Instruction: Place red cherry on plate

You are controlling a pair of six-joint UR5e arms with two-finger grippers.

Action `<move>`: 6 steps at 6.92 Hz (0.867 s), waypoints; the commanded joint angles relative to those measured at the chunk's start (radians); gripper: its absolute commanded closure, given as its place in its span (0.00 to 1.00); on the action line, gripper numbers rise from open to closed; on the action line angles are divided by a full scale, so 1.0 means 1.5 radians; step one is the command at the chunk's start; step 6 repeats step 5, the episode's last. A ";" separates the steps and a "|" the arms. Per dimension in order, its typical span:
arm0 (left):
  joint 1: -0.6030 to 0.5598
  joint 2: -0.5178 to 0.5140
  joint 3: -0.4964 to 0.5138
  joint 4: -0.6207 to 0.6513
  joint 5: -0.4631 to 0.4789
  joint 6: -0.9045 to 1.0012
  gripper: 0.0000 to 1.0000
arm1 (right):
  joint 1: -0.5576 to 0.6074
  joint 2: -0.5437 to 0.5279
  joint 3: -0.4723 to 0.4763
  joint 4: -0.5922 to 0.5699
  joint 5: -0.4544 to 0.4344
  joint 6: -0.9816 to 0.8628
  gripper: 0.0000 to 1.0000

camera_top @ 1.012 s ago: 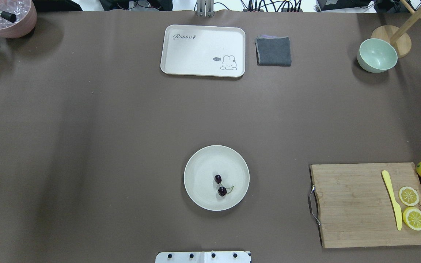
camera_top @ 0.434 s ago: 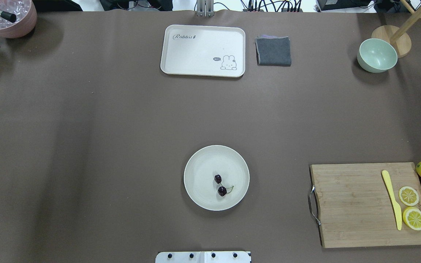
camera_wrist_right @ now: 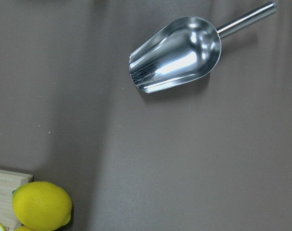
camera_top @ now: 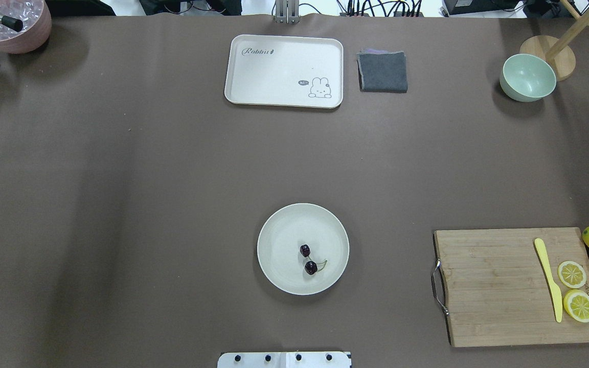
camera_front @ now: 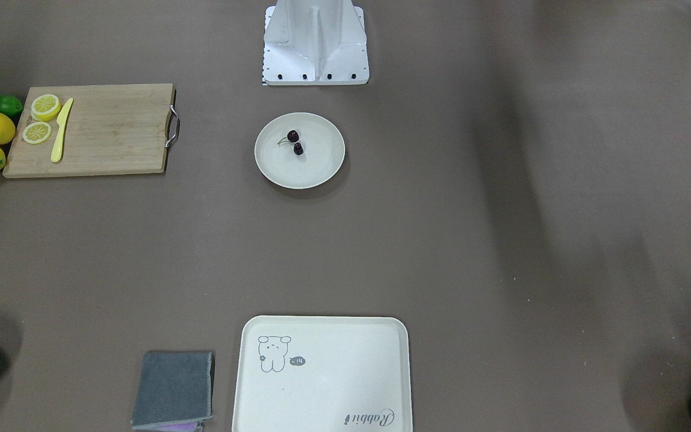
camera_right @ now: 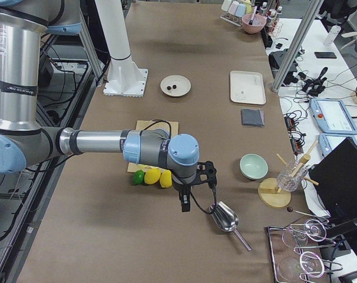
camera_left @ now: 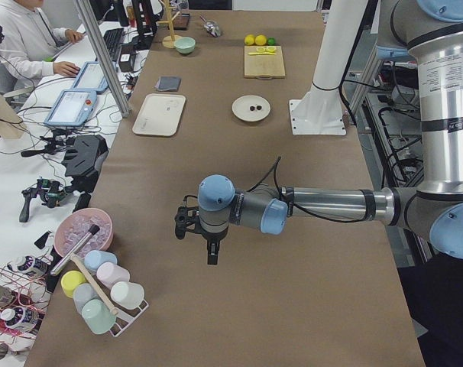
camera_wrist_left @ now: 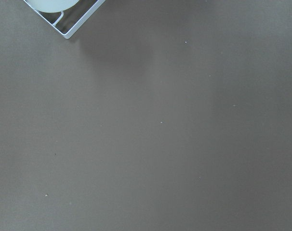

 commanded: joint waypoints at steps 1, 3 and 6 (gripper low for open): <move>-0.008 0.004 0.001 0.002 -0.001 0.018 0.02 | 0.000 -0.005 0.001 0.008 0.000 0.000 0.00; -0.009 0.009 -0.002 0.000 -0.001 0.041 0.02 | 0.001 -0.003 0.000 0.008 0.001 0.000 0.00; -0.012 0.005 -0.003 -0.002 -0.001 0.044 0.02 | 0.001 0.001 -0.007 0.007 -0.001 0.001 0.00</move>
